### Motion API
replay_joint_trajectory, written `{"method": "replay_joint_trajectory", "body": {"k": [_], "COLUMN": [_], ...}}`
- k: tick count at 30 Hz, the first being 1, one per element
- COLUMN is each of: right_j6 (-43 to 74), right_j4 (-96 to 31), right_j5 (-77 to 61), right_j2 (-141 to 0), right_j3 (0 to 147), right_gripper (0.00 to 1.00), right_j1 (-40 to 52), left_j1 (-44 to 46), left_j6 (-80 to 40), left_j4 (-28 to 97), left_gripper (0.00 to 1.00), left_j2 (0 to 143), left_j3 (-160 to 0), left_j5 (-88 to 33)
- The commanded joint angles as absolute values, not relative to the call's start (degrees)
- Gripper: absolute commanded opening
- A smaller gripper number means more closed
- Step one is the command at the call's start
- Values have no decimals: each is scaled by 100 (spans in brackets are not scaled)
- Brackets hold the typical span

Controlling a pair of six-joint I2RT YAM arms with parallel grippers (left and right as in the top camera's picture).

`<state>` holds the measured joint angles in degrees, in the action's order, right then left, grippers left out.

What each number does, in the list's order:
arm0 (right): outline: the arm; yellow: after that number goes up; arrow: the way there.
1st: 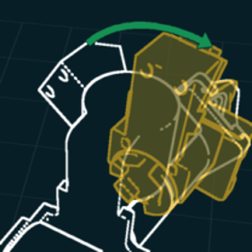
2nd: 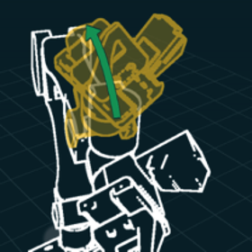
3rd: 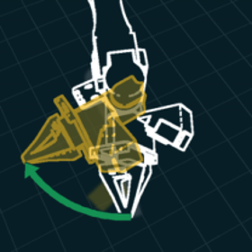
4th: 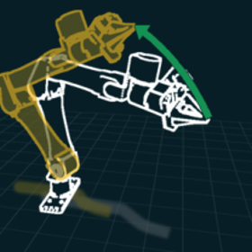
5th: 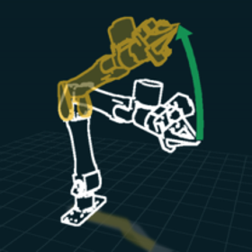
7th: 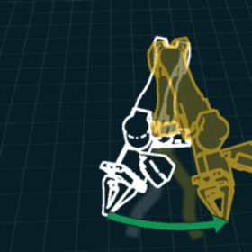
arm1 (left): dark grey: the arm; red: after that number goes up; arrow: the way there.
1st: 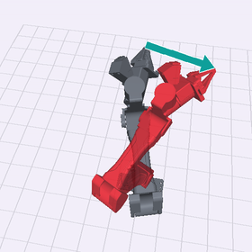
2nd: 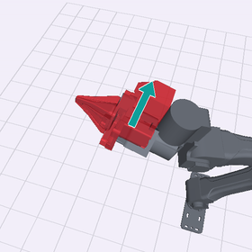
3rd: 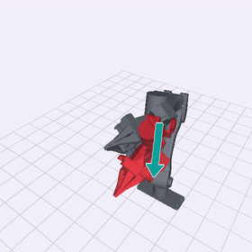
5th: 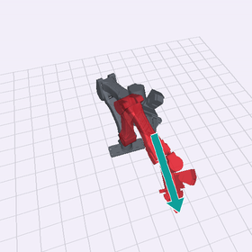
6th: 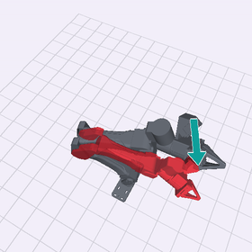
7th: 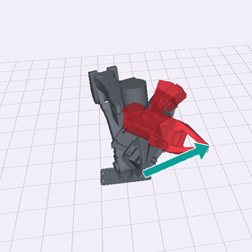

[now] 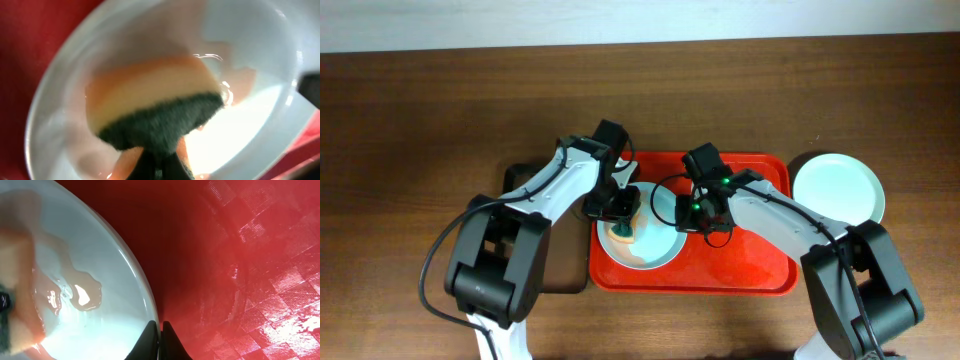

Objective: Clean dirty plates on tray and stack at the side
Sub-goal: 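Return the sponge to the black tray with the left gripper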

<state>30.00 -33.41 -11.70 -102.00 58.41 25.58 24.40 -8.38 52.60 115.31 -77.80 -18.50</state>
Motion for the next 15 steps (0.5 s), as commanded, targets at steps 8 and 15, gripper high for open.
{"method": "replay_joint_trajectory", "body": {"k": [8, 15], "right_j6": [3030, 3030], "right_j4": [-3317, -3317], "right_j5": [-1221, -1221], "right_j2": [-10173, -10173], "right_j3": [5780, 5780], "right_gripper": [4, 4], "right_j1": [2587, 2587], "left_j1": [2401, 2871], "left_j6": [-917, -419], "left_j4": [5118, 4744], "left_gripper": [0, 0], "left_j2": [11332, 11850], "left_j3": [-7846, -7861], "left_j5": [-1111, -3437]}}
